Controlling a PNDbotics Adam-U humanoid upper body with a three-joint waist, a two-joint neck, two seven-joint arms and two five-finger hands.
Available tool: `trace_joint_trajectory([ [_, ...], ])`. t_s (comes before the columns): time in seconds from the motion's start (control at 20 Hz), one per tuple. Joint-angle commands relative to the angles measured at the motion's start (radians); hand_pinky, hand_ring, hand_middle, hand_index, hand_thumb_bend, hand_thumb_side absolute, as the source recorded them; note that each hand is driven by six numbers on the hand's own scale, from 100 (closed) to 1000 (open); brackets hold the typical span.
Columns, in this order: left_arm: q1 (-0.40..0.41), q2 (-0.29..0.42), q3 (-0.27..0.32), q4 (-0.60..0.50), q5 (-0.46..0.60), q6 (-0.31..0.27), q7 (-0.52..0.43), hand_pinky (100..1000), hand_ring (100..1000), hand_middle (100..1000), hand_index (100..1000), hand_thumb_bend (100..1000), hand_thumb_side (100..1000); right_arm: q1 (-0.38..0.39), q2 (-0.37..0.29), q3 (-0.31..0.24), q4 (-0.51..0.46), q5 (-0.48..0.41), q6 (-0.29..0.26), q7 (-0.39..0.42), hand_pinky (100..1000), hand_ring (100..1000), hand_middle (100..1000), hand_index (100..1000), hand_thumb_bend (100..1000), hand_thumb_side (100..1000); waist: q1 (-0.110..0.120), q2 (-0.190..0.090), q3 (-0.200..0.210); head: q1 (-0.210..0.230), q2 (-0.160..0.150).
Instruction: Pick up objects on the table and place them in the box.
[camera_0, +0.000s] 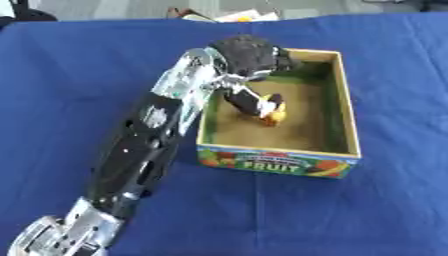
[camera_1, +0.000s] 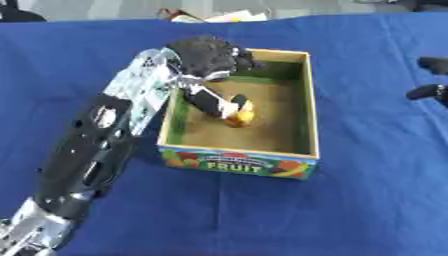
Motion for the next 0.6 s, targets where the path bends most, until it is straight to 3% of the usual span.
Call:
trace_joint_trajectory([
  [0.05, 0.004, 0.019, 0.064, -0.098, 0.052, 0.036, 0.052, 525, 663, 689, 874, 100, 512, -0.003, -0.023, -0.012, -0.020, -0.016, -0.001, -0.010, 590, 805, 611, 896, 100, 1000, -0.007, -0.024, 0.005, -0.014, 0.004],
  [0.25, 0.066, 0.032, 0.132, -0.197, 0.114, 0.096, 0.114, 495, 607, 635, 815, 100, 542, 0.000, -0.026, -0.017, -0.020, -0.025, -0.009, -0.019, 589, 804, 611, 894, 100, 1000, -0.015, -0.030, 0.017, -0.027, 0.005],
  [0.6, 0.194, 0.062, 0.222, -0.373, 0.222, 0.204, 0.222, 477, 575, 598, 800, 100, 755, 0.005, -0.034, -0.028, -0.020, -0.039, -0.030, -0.035, 589, 802, 612, 891, 100, 1000, -0.024, -0.032, 0.031, -0.040, 0.020],
])
